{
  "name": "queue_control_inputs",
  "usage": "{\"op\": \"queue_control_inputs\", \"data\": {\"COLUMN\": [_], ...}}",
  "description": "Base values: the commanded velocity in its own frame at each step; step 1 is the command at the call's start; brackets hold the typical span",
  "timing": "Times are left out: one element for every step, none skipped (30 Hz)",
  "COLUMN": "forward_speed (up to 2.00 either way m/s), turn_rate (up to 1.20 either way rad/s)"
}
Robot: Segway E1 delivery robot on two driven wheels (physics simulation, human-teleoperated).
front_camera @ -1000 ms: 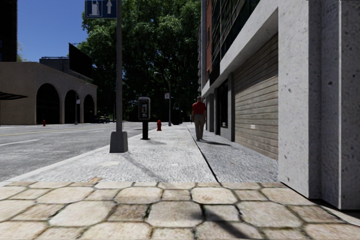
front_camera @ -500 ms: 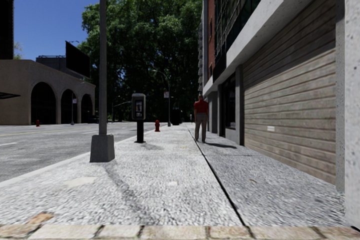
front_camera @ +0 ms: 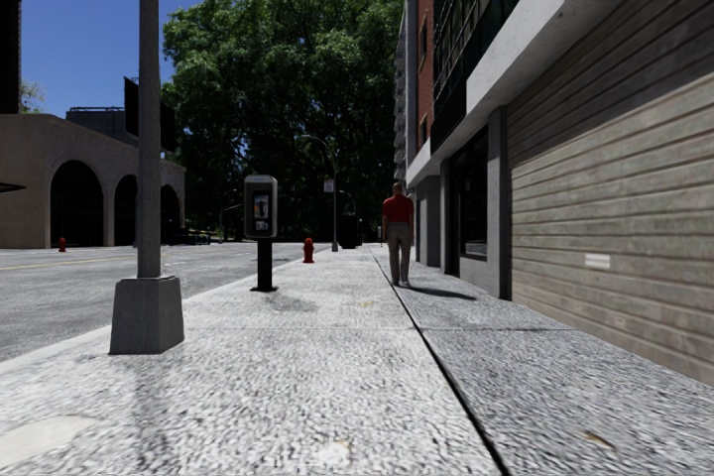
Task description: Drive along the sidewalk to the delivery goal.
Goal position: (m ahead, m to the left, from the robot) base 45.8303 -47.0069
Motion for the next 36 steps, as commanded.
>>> {"op": "queue_control_inputs", "data": {"forward_speed": [2.0,2.0,2.0,2.0,2.0,2.0,2.0,2.0,2.0,2.0,2.0,2.0,2.0,2.0,2.0,2.0,2.0,2.0,2.0,2.0,2.0,2.0,2.0,2.0,2.0,2.0,2.0,2.0,2.0,2.0,2.0,2.0,2.0,2.0,2.0,2.0], "turn_rate": [0.0,0.0,0.0,0.0,0.0,0.0,0.0,0.0,0.0,0.0,0.0,0.0,0.0,0.0,0.0,0.0,0.0,0.0,0.0,0.0,0.0,0.0,0.0,0.0,0.0,0.0,0.0,0.0,0.0,0.0,0.0,0.0,0.0,0.0,0.0,0.0]}}
